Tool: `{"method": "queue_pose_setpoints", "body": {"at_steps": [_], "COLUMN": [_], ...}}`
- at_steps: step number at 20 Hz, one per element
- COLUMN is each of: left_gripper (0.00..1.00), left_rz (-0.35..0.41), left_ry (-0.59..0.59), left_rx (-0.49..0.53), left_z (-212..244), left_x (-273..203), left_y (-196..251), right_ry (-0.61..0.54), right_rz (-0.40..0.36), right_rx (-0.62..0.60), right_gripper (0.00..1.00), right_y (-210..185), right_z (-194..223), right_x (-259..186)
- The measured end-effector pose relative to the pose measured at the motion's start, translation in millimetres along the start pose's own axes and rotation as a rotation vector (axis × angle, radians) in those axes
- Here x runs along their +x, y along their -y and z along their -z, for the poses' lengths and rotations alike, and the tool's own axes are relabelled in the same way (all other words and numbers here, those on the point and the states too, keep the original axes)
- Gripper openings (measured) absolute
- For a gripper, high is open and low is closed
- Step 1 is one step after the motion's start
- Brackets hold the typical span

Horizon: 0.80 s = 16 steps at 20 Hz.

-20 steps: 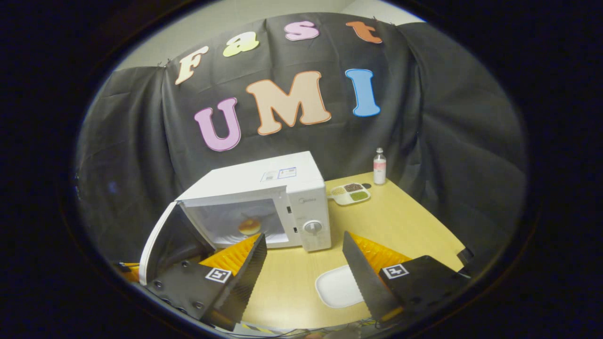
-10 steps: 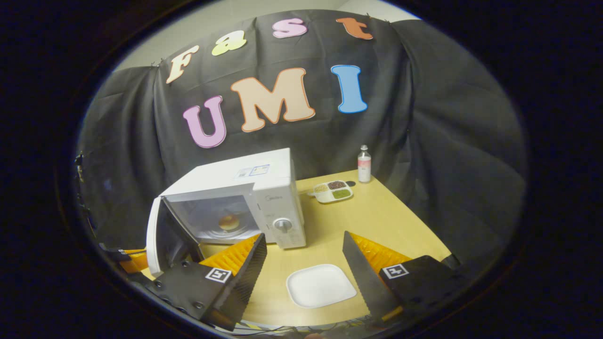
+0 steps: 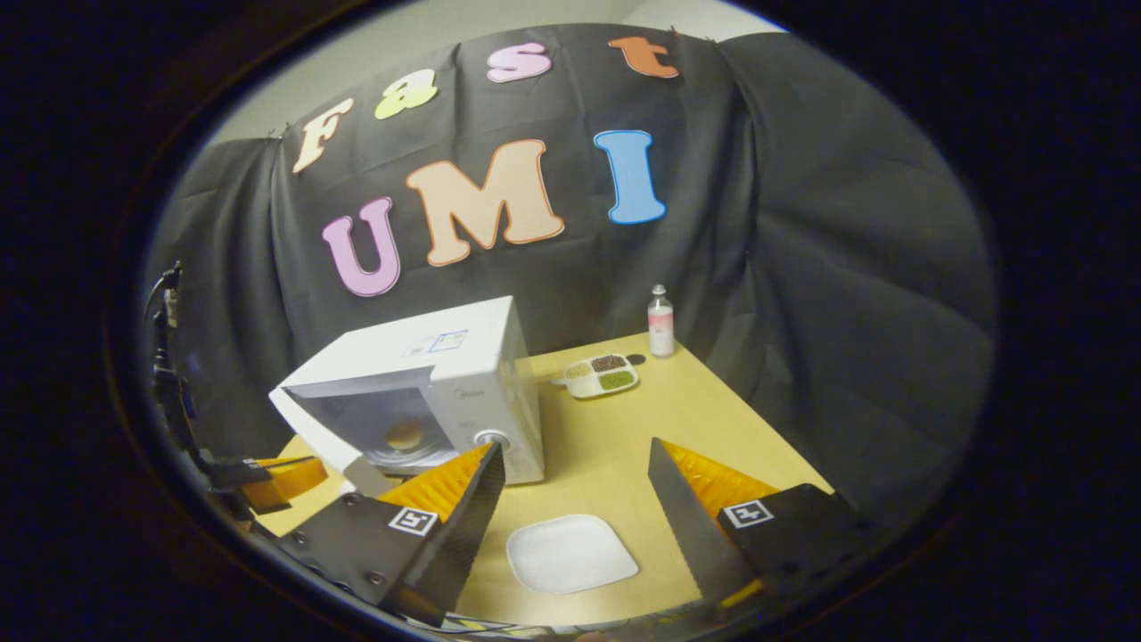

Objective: Open the microwave oven with the left hand, put the food in, and close the microwave oven.

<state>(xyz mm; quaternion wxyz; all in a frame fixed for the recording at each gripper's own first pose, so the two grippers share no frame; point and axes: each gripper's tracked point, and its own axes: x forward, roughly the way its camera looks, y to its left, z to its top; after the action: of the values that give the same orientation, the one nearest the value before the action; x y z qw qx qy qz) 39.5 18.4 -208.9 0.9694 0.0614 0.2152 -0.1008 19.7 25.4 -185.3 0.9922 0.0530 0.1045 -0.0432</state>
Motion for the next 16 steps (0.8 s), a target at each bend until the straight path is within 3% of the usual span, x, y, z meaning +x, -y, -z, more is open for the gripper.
{"method": "queue_pose_setpoints", "body": {"at_steps": [3,15,16], "left_gripper": [0.01,0.00,0.00], "left_rz": [0.024,0.001,-0.004], "left_ry": [0.009,0.040,0.042], "left_rx": [-0.017,-0.043,-0.044], "left_z": [-6.5,-26.4,-27.3], "left_x": [18.1,52.3,54.5], "left_y": [16.9,34.3,34.1], "right_ry": [0.004,0.029,0.034], "right_rz": [-0.015,-0.069,-0.073], "right_rx": [-0.016,-0.039,-0.040], "right_gripper": [1.00,0.99,0.92], "right_y": [0.8,3.5,3.4], "right_z": [-1.8,-14.6,-15.6], "right_x": [6.4,21.6,22.5]}}
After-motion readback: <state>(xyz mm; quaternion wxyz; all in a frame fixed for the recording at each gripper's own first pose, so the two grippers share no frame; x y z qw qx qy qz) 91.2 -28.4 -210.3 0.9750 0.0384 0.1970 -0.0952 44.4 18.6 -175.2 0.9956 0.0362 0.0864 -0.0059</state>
